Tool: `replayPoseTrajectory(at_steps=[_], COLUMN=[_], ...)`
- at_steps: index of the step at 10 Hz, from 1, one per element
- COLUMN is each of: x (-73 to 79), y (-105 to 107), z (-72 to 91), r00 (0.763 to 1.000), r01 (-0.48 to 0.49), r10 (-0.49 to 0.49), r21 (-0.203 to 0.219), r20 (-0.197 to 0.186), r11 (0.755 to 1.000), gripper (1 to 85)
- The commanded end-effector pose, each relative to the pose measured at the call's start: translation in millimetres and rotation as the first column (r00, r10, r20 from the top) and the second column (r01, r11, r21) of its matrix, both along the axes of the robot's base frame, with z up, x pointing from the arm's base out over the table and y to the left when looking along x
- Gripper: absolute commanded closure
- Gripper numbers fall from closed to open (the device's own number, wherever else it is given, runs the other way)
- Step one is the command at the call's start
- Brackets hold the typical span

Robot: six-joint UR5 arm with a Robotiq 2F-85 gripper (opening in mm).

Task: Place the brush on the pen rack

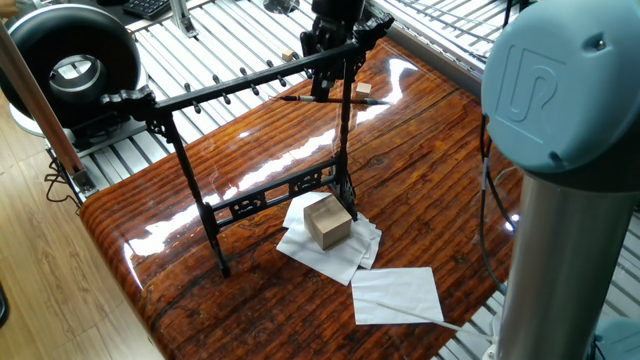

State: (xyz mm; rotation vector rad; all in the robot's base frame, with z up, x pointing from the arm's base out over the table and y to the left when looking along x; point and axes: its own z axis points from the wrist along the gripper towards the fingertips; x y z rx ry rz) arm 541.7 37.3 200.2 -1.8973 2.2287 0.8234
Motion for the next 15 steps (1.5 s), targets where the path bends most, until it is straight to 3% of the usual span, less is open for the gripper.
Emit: replayPoseTrajectory(at_steps=[1,4,6,15], x=[-2.3,-11.7,-15.0,-35.9], y=[6.6,10.2,2.0,-10.5], z=[6.2,37.7,58.2,88.2], r00=[1.0,0.998,0.996,0.992], r01=[0.001,-0.006,-0.024,-0.019], r10=[-0.001,0.011,0.033,0.032], r21=[0.032,0.081,0.105,0.109], r20=[-0.011,-0.057,-0.082,-0.123], r11=[0.999,0.997,0.994,0.994], gripper=[84.7,84.7,84.7,84.7])
